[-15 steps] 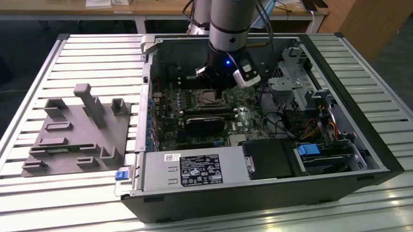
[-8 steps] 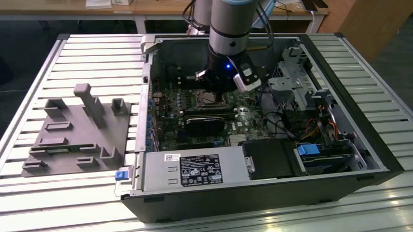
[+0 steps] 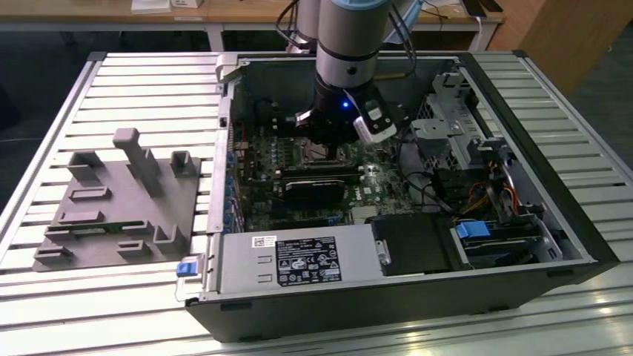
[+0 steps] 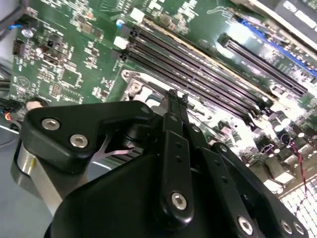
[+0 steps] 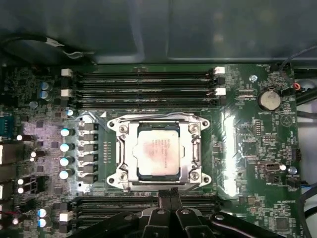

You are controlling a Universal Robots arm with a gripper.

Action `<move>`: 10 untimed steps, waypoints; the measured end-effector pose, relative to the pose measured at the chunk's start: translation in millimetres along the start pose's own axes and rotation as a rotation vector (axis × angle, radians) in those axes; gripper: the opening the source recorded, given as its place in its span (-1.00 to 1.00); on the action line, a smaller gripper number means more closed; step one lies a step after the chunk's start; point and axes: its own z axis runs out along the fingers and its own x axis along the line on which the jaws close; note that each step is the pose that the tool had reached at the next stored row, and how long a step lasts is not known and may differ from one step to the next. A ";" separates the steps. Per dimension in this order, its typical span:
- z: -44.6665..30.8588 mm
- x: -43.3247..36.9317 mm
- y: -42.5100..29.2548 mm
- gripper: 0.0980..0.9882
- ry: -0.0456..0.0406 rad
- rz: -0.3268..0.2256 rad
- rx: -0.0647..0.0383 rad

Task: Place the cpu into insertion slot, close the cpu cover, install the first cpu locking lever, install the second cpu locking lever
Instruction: 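Install the second cpu locking lever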

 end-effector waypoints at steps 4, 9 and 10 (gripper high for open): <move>0.5 6.0 -0.6 -0.98 -0.0001 0.000 -0.001; 2.5 14.8 -1.6 -0.98 0.0001 0.000 -0.001; 2.8 15.7 -2.3 -0.98 0.0002 0.000 -0.002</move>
